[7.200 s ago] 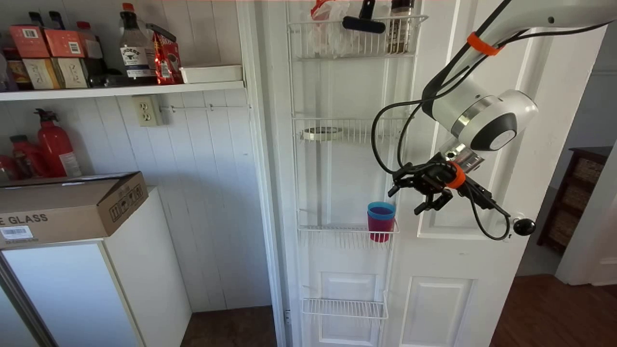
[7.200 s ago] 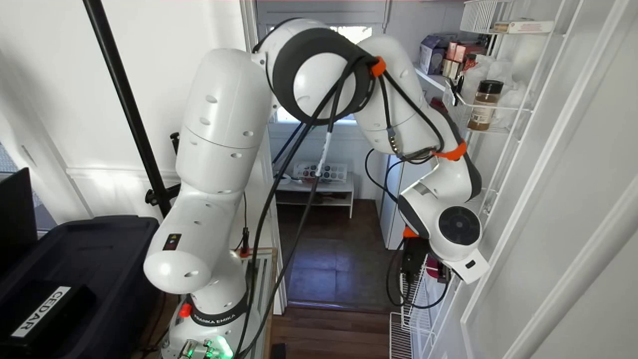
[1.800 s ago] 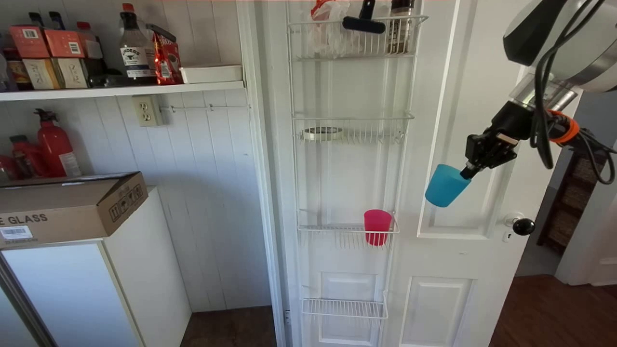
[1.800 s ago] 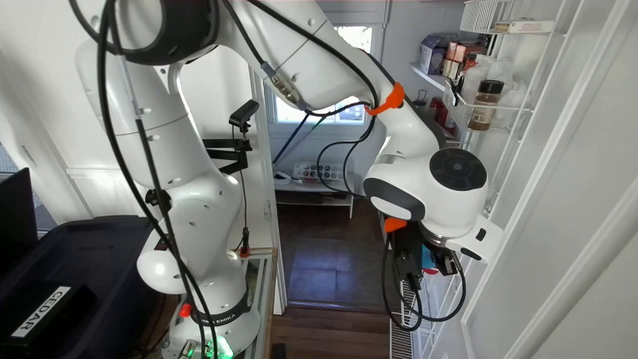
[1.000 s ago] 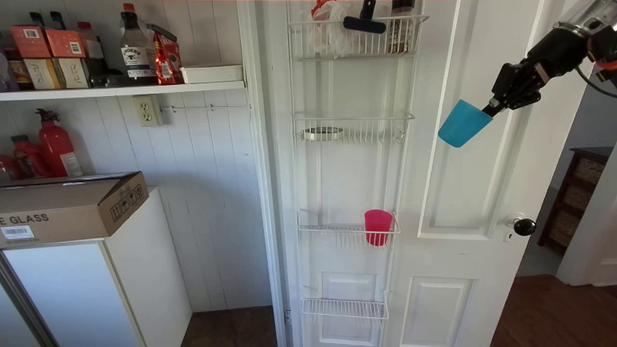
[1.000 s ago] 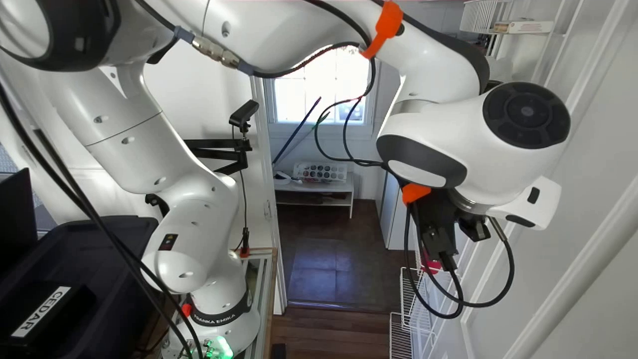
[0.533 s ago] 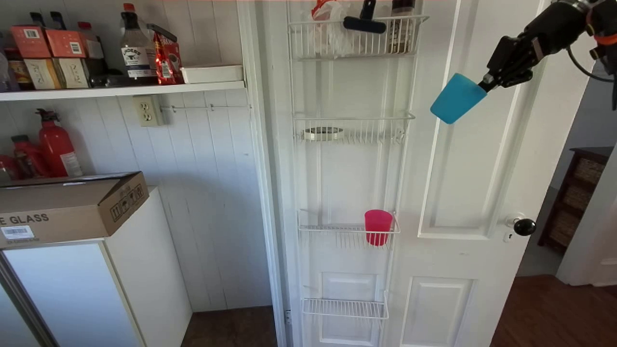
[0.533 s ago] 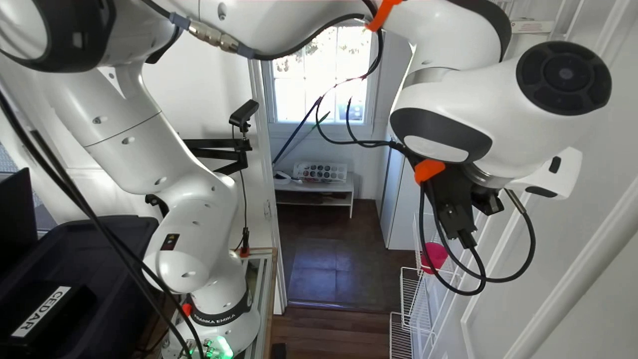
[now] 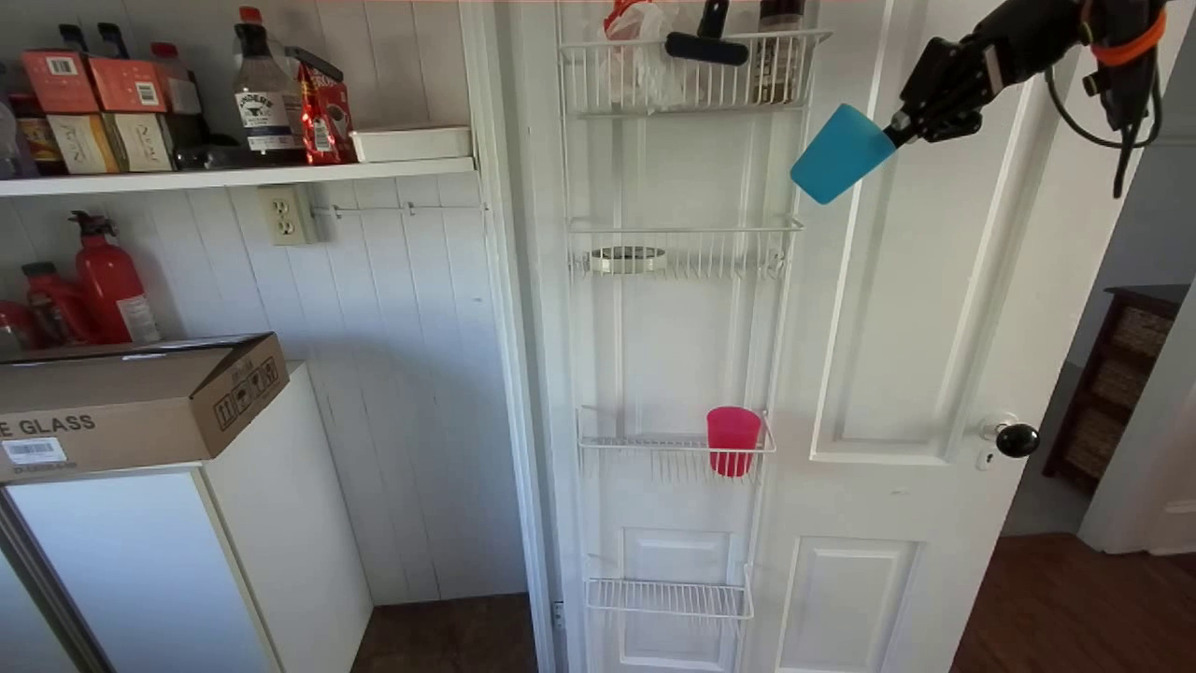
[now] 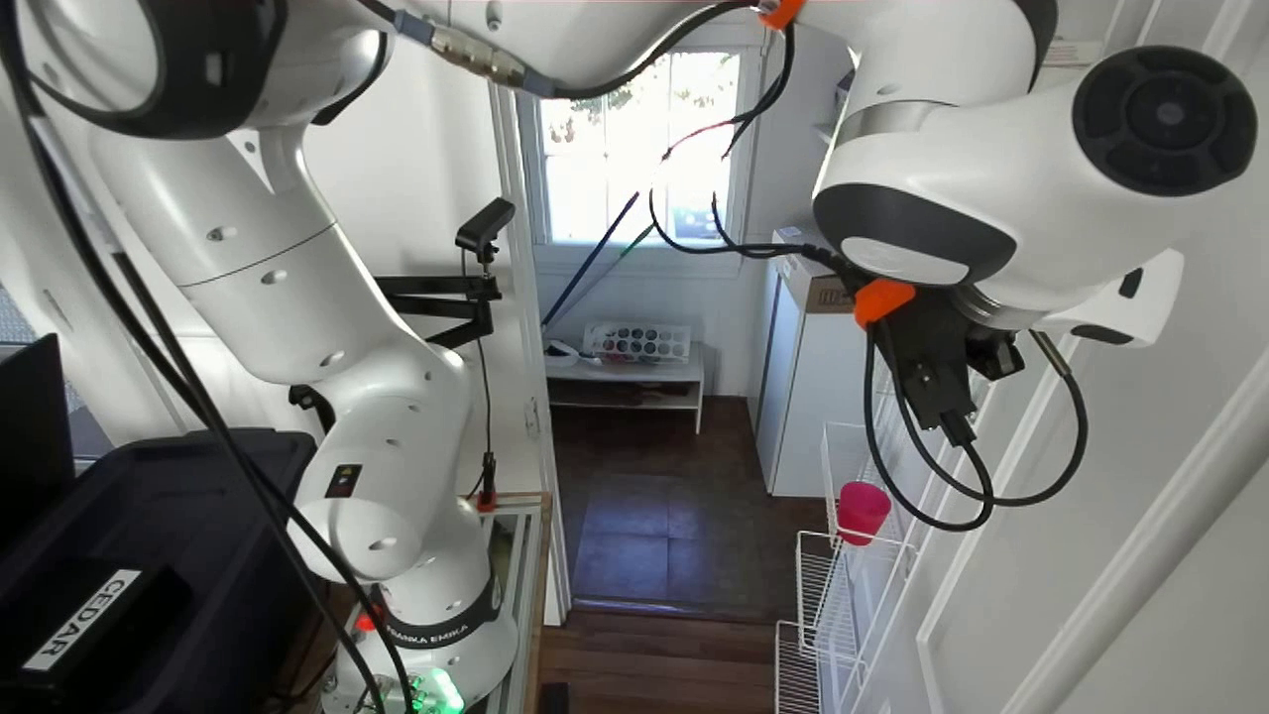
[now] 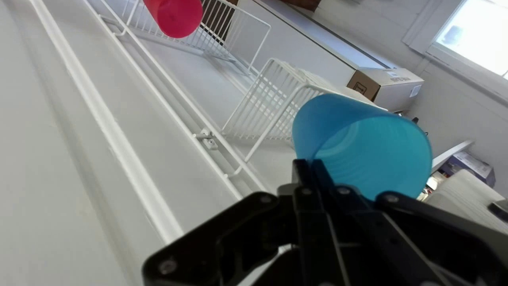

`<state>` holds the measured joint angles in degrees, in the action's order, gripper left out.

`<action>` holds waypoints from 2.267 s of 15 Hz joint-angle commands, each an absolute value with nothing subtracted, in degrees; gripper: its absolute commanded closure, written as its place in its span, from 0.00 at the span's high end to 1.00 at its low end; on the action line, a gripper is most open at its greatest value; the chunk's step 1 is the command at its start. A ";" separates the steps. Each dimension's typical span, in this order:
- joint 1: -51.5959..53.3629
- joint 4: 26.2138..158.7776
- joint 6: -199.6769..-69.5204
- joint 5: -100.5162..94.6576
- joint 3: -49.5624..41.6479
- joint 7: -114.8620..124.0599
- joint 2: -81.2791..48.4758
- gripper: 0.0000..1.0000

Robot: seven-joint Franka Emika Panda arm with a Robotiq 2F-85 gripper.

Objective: Pick up the blue cup and put it on the second white rack from the top on the door

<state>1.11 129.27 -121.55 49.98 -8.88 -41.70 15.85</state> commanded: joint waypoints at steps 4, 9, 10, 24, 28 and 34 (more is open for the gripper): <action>0.53 122.39 -121.03 51.90 -6.83 -38.85 8.51 0.01; 0.73 118.92 -120.89 49.08 -4.57 -34.05 5.49 0.01; 0.76 118.36 -120.95 48.38 -4.09 -33.05 5.05 0.01; 1.60 115.94 -125.61 34.65 -0.04 -16.49 2.14 0.01; 1.80 115.42 -127.17 34.52 0.82 -14.32 0.87 0.01; 2.05 114.11 -127.87 31.92 1.63 -9.83 -0.56 0.01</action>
<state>1.67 116.76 -127.49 34.70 1.16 -13.41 1.50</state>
